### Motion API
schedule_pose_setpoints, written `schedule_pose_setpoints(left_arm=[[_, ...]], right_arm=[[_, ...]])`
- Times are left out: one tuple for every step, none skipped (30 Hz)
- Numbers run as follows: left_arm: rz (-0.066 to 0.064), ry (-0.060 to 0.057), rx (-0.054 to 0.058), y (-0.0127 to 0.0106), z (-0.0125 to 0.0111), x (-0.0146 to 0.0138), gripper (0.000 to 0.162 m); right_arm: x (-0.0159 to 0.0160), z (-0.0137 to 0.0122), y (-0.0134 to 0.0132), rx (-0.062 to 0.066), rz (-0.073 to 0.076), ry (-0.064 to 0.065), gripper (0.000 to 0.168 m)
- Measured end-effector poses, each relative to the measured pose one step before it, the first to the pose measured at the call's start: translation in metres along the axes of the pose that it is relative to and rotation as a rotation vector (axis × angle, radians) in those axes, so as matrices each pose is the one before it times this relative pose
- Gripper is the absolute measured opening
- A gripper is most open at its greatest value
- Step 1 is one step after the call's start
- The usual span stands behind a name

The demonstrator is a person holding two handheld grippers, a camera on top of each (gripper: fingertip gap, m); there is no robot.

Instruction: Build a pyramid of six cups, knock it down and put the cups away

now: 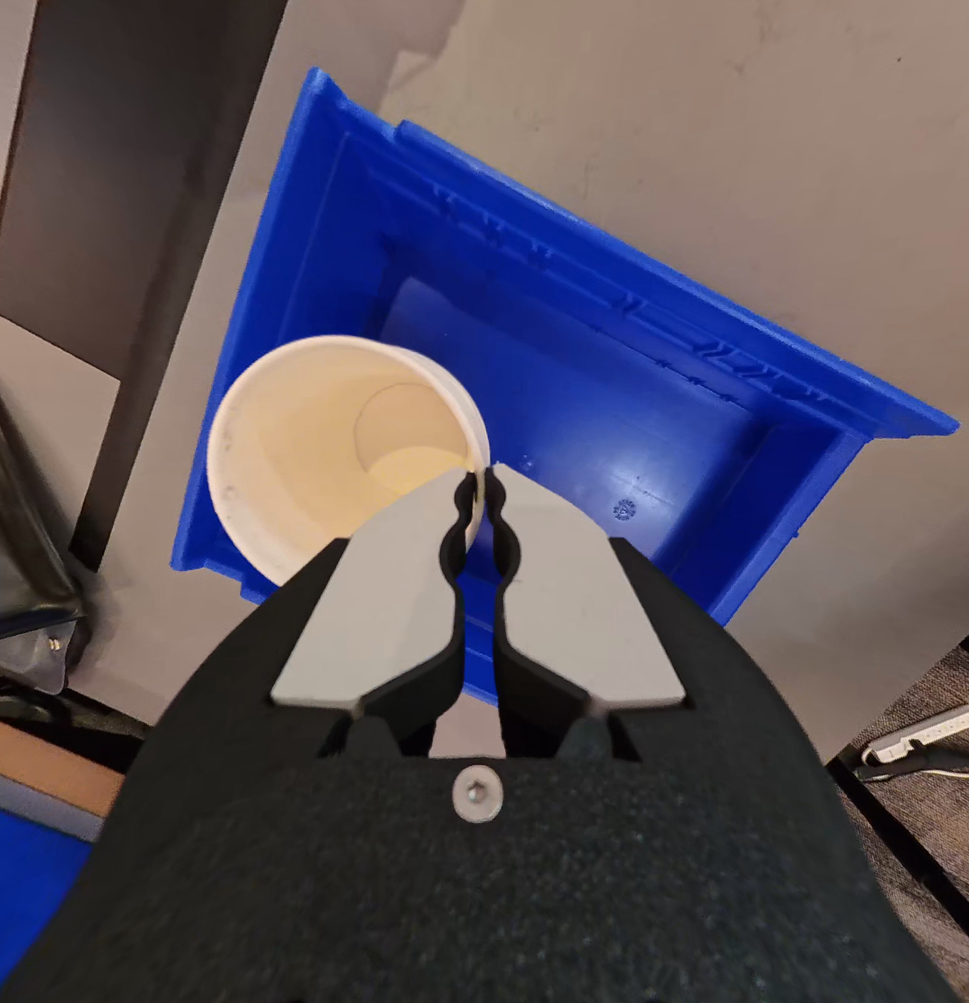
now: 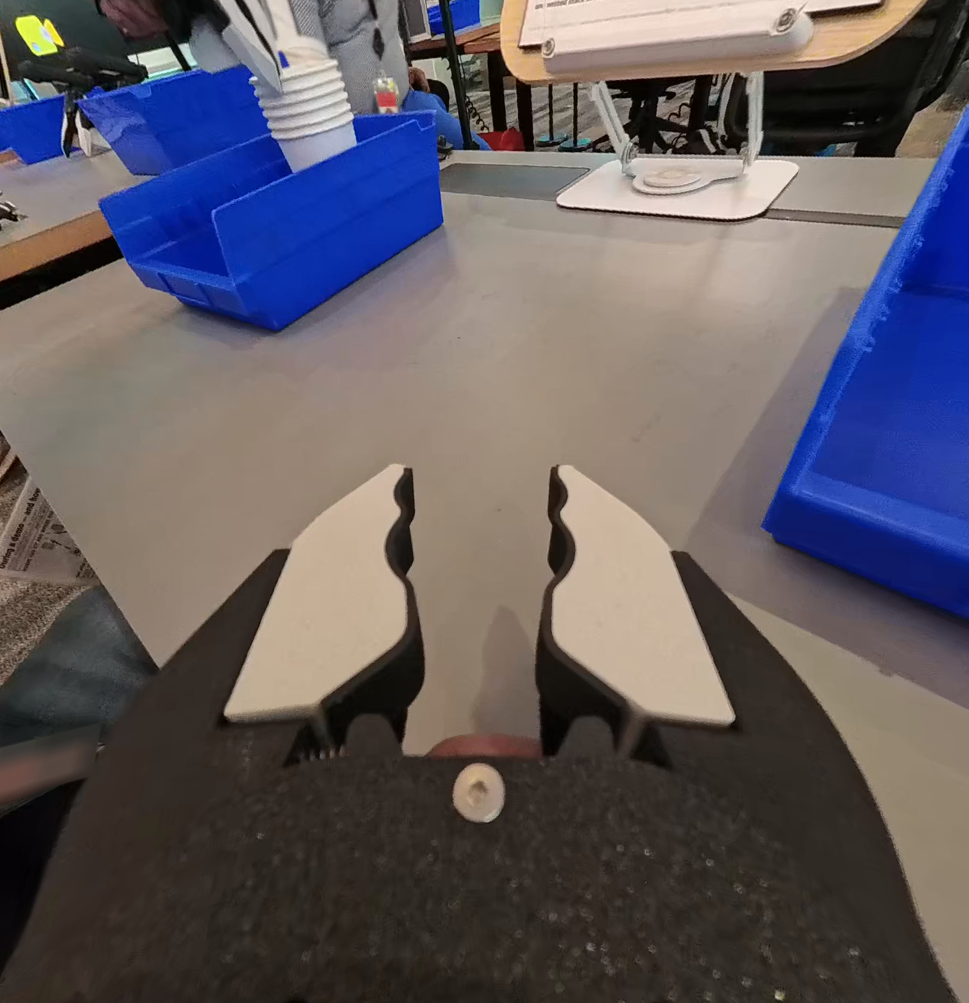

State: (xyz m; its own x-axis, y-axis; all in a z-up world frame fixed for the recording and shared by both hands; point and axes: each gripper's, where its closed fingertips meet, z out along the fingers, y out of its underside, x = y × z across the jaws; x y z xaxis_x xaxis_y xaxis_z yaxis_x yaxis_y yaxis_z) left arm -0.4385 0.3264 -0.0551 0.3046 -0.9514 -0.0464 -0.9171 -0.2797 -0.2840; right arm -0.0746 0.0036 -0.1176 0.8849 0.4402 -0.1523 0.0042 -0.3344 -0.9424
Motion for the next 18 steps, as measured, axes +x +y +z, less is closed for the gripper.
schedule_pose_setpoints(left_arm=[[-0.003,0.0008,-0.0013,-0.00044,-0.0003,-0.00037,0.003],[-0.0023,0.0042,-0.0018,-0.00039,-0.00024,0.00024,0.003],[0.0002,-0.0002,0.0009,-0.00074,-0.00038,0.00009,0.003],[0.0018,-0.0017,0.0031,-0.00109,-0.00065,0.00027,0.004],[0.0013,0.0003,0.0033,-0.0011,-0.00086,0.00084,0.006],[0.0015,0.0002,0.0005,-0.00071,-0.00085,0.00073,0.007],[0.002,-0.0053,-0.0003,-0.00048,-0.00115,-0.0001,0.007],[-0.0001,-0.0016,-0.0015,-0.00002,-0.00121,0.00012,0.005],[-0.0043,0.0068,-0.0035,0.00052,-0.00067,0.00079,0.003],[-0.0096,0.0092,-0.0034,0.00043,0.00012,0.00057,0.003],[-0.0068,-0.0003,0.0003,-0.00018,0.00031,-0.00085,0.003],[-0.0019,-0.0053,0.001,-0.00024,0.00003,-0.00148,0.003],[-0.0021,-0.0018,0.0001,-0.00021,-0.00054,-0.00083,0.003],[-0.0028,-0.0012,0.0009,-0.00028,-0.0008,-0.00066,0.003],[0.0004,-0.009,0.0044,-0.00096,-0.00124,-0.00138,0.003],[0.003,-0.0112,0.0082,-0.00145,-0.00205,-0.00129,0.003],[0.0018,-0.0075,0.0069,-0.00148,-0.00324,-0.00065,0.003],[0.0007,-0.0096,0.009,-0.00217,-0.00498,-0.00075,0.002]], right_arm=[[-0.00085,0.00044,0.0004,-0.0034,-0.006,-0.0014,0.047],[-0.00105,0.0004,0.00057,-0.0043,-0.0046,-0.0039,0.047],[-0.00092,0.00043,0.00089,-0.0046,-0.0038,-0.0036,0.047],[-0.00034,0.00031,0.00089,-0.0036,-0.0038,-0.0008,0.047],[0.00001,0.00024,0.0013,-0.0046,-0.0035,0.0003,0.047],[0.0002,0.00019,0.00146,-0.0064,-0.0018,0.0007,0.047],[0.00004,0.00015,0.00106,-0.0046,0.0,-0.0007,0.047],[-0.00021,-0.0002,0.00017,-0.001,0.0009,-0.0015,0.047],[0.00001,-0.00025,-0.00013,0.0011,0.0005,0.0008,0.046],[0.0,-0.00019,-0.00026,0.0003,-0.001,0.0011,0.046],[-0.00034,-0.00011,-0.00009,-0.0011,-0.0026,0.0003,0.046],[-0.00028,0.00014,0.00005,-0.001,-0.0034,0.0012,0.046],[-0.00037,0.00015,0.00012,-0.0016,-0.0035,0.0011,0.046],[-0.00054,0.00035,0.00002,-0.0013,-0.0033,0.0009,0.045],[-0.00059,0.00049,-0.00028,0.0,-0.003,0.0004,0.045],[-0.00068,0.00095,-0.00063,0.0006,-0.0012,-0.0003,0.045],[-0.00101,0.00152,-0.00132,0.0023,-0.0007,-0.002,0.044],[-0.00177,0.00241,-0.00199,0.0021,-0.0037,-0.0066,0.044]])
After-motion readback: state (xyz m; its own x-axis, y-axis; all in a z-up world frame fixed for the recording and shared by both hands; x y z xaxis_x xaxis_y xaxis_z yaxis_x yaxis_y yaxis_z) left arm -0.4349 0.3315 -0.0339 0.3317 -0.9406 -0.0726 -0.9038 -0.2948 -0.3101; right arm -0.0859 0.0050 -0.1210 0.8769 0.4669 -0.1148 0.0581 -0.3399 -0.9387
